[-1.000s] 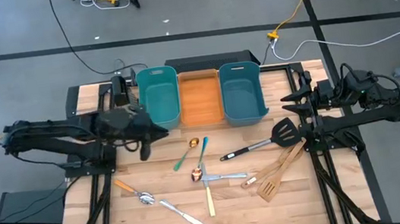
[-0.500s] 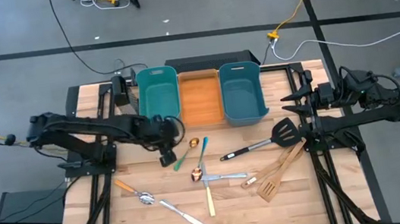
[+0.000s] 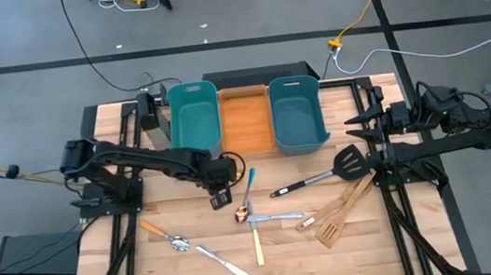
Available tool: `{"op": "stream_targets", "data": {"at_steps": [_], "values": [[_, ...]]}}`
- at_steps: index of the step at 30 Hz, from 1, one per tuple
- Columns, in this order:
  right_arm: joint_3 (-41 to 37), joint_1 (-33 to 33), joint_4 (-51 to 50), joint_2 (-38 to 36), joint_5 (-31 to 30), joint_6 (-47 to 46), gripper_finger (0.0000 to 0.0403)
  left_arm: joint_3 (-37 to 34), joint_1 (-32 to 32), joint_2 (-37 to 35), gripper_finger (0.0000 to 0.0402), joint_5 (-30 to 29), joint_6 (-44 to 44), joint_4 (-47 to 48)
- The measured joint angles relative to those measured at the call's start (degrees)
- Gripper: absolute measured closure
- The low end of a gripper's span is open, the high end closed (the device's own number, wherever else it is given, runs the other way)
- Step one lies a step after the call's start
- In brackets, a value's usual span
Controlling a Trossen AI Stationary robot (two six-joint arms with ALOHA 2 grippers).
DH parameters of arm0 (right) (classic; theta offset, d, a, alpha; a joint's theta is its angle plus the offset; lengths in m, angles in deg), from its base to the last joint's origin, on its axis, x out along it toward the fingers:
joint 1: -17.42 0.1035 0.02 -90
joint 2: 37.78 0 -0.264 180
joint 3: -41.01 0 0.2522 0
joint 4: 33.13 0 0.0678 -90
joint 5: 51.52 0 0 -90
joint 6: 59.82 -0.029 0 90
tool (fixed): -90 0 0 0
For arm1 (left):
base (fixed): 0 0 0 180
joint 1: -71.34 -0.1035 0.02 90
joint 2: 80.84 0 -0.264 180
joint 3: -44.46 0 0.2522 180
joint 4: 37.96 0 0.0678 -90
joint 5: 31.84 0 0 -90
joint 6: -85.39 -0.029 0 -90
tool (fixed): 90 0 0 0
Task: Pick & Place Kitchen Items
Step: Put the green spoon into the dark blue bin
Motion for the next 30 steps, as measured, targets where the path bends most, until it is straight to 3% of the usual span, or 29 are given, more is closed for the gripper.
{"op": "stream_targets", "data": {"at_steps": [7, 15, 20, 30], "values": [[0.00, 0.00, -0.01, 0.01, 0.00, -0.01, 0.0285, 0.00, 0.02, 3.92, 0.0329, 0.39, -0.02, -2.20], [0.00, 0.00, -0.02, -0.01, -0.03, -0.01, 0.0285, 0.00, -0.26, 4.17, 0.0230, 0.63, 0.15, -5.65], [-0.01, 0.00, 0.00, 0.01, -0.03, -0.01, 0.0285, 0.00, -0.76, 5.07, 0.0187, -1.46, 5.05, -7.44], [-0.01, 0.00, -0.03, -0.01, -0.05, 0.00, 0.0285, -0.04, -3.48, 8.93, 0.0179, 0.76, 13.62, -8.52]]}}
